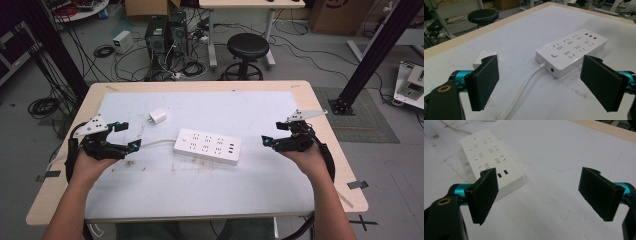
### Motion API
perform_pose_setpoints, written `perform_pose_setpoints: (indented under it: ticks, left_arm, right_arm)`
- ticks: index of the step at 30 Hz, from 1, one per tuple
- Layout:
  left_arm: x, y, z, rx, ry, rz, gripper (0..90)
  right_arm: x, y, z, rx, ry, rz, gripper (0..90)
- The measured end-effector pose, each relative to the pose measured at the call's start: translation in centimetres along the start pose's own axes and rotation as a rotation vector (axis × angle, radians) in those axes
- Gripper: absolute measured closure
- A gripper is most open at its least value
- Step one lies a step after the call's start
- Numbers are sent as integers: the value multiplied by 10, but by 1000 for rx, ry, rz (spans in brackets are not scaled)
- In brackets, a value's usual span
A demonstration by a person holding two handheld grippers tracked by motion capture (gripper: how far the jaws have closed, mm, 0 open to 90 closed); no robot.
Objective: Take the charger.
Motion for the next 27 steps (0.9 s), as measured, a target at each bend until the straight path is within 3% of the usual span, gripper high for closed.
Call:
perform_pose_setpoints:
  ticks: [8, 11, 12, 14, 18, 21, 27]
  left_arm:
    - [4, -10, 14, 18, -16, 22, 155]
    - [11, -22, 23, 35, -25, 34, 155]
    - [17, -29, 24, 39, -6, 36, 155]
    - [21, -35, 27, 88, -30, 48, 155]
    - [25, -44, 36, 80, -29, 45, 155]
    - [35, -57, 50, 118, -33, 42, 155]
    - [49, -70, 56, 151, -28, 61, 155]
  right_arm:
    - [1, 1, -2, 2, -6, 1, 166]
    - [2, 2, -3, 6, 1, 4, 166]
    - [3, 2, -3, 7, -2, 2, 166]
    - [3, 2, -3, 9, 0, -1, 167]
    - [2, 3, -3, 9, -3, 0, 167]
    - [2, 5, -3, 10, -12, -9, 167]
    - [3, 4, -5, 14, -10, -11, 167]
Point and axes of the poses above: each handheld gripper's, and its own axes: y roughly backward along the jaws, z roughly out of its top, x roughly to its left, the point moved 4 cm from there along -y, roughly forward along the jaws
